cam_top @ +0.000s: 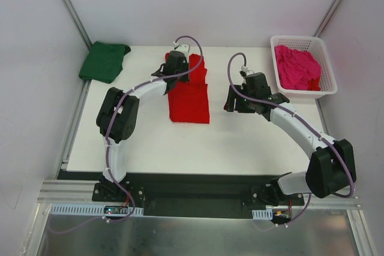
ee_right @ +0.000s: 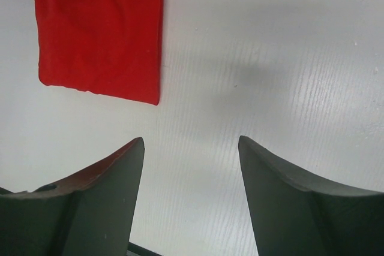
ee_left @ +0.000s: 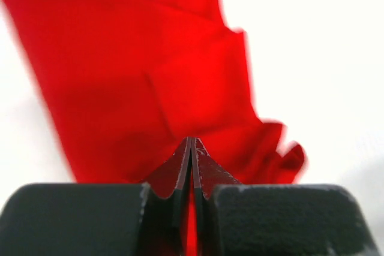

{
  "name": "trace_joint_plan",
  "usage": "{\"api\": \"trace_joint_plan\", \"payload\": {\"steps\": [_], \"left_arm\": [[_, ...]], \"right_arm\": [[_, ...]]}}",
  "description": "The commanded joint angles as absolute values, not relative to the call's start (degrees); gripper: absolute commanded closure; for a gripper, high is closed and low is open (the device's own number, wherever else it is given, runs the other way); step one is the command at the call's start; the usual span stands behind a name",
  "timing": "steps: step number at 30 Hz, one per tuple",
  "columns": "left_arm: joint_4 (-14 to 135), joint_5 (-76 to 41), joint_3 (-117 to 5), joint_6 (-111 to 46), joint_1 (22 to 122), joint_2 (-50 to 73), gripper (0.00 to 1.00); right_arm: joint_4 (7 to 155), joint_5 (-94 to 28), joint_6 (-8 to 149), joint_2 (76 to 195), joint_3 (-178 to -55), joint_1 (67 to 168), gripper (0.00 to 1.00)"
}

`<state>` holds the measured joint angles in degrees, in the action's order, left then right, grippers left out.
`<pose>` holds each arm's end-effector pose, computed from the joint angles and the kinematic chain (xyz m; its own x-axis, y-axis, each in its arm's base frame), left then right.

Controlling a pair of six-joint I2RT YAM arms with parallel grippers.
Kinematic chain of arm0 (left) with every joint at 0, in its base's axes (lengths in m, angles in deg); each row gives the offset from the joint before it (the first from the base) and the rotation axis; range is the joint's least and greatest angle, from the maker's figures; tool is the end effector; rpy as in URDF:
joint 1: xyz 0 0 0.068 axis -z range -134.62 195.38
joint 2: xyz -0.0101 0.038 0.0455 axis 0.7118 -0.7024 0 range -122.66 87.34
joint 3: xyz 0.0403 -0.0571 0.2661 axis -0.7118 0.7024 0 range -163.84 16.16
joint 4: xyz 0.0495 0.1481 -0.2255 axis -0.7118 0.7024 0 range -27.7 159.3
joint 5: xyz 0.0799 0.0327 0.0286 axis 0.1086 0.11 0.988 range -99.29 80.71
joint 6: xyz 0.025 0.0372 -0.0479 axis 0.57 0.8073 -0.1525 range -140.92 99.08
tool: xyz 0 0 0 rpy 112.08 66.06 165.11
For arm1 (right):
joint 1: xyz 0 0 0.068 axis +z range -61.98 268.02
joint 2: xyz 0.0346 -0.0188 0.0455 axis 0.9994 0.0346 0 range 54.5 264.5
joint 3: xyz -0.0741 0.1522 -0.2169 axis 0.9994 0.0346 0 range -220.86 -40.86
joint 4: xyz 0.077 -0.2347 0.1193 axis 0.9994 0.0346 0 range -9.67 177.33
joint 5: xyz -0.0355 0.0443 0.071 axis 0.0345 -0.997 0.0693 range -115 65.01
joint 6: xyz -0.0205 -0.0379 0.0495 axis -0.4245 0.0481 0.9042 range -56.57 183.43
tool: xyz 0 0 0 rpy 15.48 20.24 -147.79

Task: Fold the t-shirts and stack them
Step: Fold the folded rectangular tshirt in 1/3 of the way

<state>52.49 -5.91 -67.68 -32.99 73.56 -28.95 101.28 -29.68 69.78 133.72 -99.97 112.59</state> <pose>0.4459 -0.2355 0.2158 -0.4205 -0.0116 -0.9072 0.3433 0.9235 -0.1709 0.2967 0.1404 0.2602 -0.6456 -0.1741 -0.7436 -0.4016 0.9056 0.1367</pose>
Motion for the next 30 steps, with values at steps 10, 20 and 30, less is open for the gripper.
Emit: {"api": "trace_joint_plan", "payload": {"steps": [10,20,30], "left_arm": [[57.5,-9.2,-67.7,-31.7,68.8,-22.7,1.00],[54.0,-25.3,-52.6,-41.1,69.8,-8.6,1.00],[45.4,-39.0,-42.9,-48.2,70.0,-4.8,1.00]], "right_arm": [[101.2,-29.3,70.6,130.7,-97.9,112.4,0.32],[99.5,-31.4,71.7,131.5,-96.7,112.6,0.35],[89.7,-42.5,77.3,140.4,-95.0,112.8,0.68]]}}
